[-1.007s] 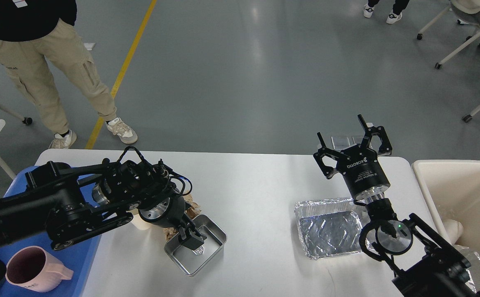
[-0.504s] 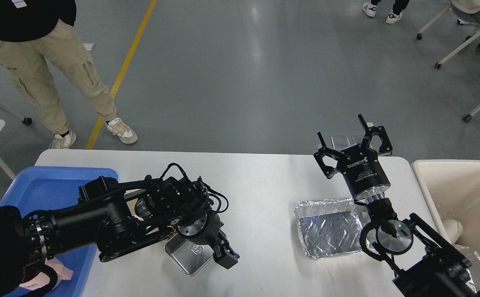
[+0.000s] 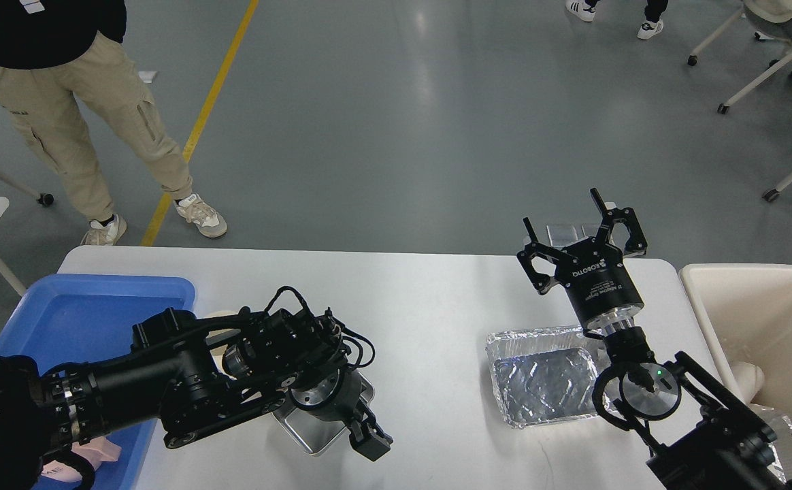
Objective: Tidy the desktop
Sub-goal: 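Lower the left gripper onto the small steel box and grasp it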
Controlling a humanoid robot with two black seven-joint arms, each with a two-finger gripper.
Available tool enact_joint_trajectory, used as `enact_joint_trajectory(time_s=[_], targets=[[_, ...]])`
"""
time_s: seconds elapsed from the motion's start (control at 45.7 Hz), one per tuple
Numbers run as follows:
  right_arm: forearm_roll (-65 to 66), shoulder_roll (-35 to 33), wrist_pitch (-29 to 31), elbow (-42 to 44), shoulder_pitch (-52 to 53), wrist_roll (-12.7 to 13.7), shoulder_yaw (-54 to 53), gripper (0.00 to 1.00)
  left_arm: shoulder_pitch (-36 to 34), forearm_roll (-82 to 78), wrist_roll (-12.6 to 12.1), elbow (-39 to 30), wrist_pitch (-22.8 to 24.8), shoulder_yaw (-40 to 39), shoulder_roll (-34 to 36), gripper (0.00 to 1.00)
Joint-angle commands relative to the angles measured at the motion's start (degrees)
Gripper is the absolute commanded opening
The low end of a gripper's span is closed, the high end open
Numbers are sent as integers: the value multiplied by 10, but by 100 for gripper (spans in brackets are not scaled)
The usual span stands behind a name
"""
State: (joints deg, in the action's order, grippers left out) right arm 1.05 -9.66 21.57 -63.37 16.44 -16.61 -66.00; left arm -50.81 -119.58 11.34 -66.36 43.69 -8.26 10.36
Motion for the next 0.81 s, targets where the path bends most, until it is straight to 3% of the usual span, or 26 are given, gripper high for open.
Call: enact_joint_trajectory(time_s=[0.0, 0.416, 0.788], targets=[[0, 0, 0, 0, -1, 0, 0, 100, 2, 0, 0, 0, 0, 0, 1, 97], [0, 0, 1, 0, -2, 0, -2, 100, 13, 0, 7, 35, -4, 2, 11, 96], [0, -2, 2, 0, -4, 0, -4, 100, 11, 0, 40, 69, -19, 4, 5, 76]])
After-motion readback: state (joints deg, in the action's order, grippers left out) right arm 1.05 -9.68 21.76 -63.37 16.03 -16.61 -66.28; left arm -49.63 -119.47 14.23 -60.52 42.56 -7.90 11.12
